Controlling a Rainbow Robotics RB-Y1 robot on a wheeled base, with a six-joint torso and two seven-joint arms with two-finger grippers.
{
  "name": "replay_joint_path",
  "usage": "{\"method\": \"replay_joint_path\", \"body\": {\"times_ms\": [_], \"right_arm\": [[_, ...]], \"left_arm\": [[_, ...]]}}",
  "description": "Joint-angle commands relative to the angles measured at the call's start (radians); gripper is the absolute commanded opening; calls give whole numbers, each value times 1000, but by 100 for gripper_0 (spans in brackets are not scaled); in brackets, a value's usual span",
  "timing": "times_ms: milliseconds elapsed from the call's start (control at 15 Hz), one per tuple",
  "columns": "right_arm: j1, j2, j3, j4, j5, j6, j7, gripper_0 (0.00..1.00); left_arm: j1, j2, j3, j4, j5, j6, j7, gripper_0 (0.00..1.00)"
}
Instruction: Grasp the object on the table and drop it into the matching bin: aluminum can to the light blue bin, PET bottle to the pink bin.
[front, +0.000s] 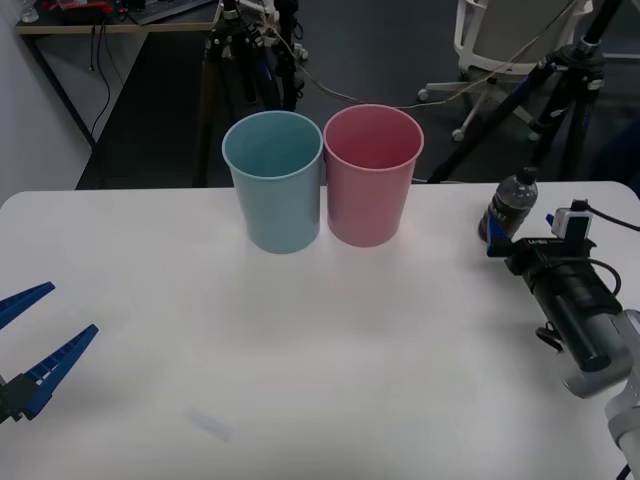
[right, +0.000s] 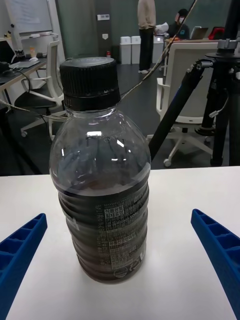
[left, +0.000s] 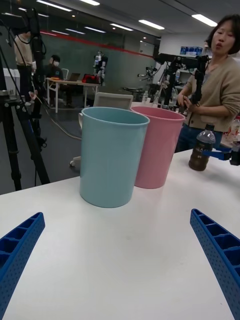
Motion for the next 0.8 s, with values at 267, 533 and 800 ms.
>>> {"method": "replay_joint_path", "body": {"times_ms": [267, 533, 800], "right_arm": [[-27, 0, 49, -2, -40, 82, -2, 100], [-93, 0, 37, 84, -47, 62, -1, 100], [-129, 0, 29, 113, -43, 76, 4, 100]], "left_arm": [[0, 0, 0, 0, 0, 0, 0, 100], [0, 0, 0, 0, 0, 0, 0, 100], [0, 0, 0, 0, 0, 0, 0, 100]]}}
